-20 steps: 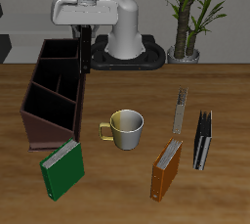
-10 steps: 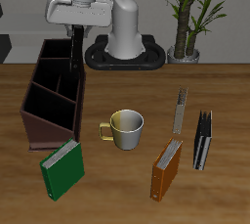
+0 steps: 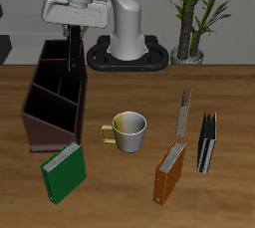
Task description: Place the black book into the right desk caddy's back compartment
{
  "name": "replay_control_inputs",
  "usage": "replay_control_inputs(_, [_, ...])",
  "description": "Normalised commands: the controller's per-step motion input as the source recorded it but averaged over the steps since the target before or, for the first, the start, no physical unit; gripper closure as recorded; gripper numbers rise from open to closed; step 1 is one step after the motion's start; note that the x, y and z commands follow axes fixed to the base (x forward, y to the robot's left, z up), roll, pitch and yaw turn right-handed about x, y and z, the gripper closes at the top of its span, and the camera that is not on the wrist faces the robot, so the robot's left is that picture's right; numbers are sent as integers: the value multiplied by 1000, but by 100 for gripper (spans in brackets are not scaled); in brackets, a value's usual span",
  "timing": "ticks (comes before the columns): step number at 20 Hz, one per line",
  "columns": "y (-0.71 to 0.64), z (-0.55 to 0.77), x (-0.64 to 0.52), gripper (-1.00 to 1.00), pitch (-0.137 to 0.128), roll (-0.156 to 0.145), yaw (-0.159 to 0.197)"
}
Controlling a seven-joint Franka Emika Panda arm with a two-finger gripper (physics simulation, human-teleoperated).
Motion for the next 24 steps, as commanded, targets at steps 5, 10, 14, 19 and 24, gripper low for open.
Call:
replay_control_inputs(5, [-93, 9, -71, 100, -6, -21, -20])
replay_control_inputs(10, [-96, -21, -97, 100, -15, -31, -8])
replay_control_inputs(14, [-137, 53, -19, 100, -25, -43, -43])
replay_control_inputs(19, [-74, -51, 27, 100, 20, -21, -43])
replay_control_inputs(24, [60, -98, -32, 100, 10, 4, -3])
